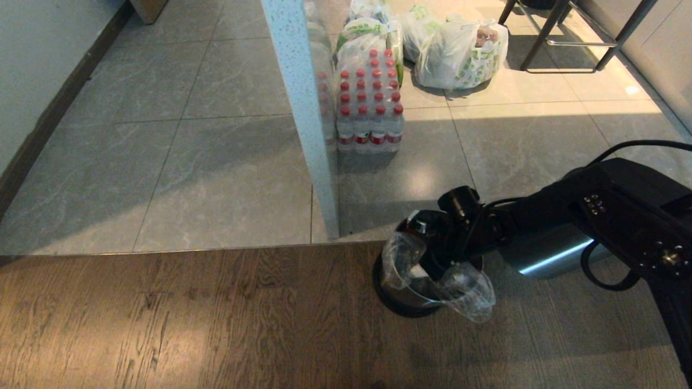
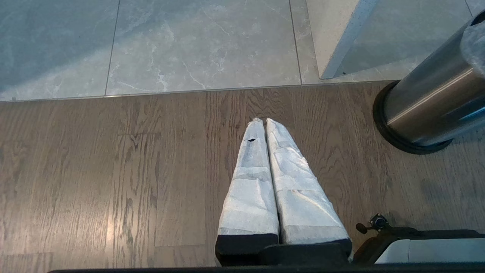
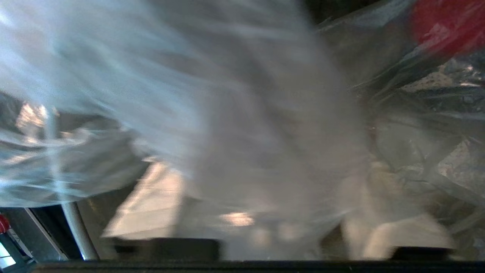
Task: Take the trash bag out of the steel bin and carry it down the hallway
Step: Pick up the trash bag
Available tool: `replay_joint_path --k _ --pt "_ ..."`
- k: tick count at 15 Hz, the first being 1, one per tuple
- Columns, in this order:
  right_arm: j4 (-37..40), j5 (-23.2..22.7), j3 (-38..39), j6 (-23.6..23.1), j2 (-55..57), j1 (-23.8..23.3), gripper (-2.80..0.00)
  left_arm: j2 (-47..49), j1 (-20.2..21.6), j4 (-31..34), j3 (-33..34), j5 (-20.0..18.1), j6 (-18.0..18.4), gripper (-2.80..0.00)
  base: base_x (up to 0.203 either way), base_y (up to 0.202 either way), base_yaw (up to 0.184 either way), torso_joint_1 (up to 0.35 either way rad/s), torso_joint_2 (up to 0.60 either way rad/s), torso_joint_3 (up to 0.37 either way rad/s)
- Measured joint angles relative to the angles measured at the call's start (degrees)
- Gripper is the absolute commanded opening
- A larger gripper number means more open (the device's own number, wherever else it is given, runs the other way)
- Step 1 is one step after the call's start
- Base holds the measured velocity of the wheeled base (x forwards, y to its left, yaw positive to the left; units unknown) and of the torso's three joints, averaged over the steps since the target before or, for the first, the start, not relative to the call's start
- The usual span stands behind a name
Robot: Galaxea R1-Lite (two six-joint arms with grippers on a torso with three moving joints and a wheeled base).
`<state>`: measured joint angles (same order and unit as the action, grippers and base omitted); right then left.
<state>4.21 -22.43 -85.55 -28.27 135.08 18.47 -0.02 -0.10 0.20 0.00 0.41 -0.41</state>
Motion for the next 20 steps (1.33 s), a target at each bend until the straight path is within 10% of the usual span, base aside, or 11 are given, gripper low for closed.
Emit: replay_joint_path --k 20 --pt "0.23 1.68 15.78 13.46 -28.98 -2.43 -2.80 0.00 0.00 -0.02 0.00 0.00 0.01 -2.80 0.000 0.000 0.000 0.000 0.00 0.000"
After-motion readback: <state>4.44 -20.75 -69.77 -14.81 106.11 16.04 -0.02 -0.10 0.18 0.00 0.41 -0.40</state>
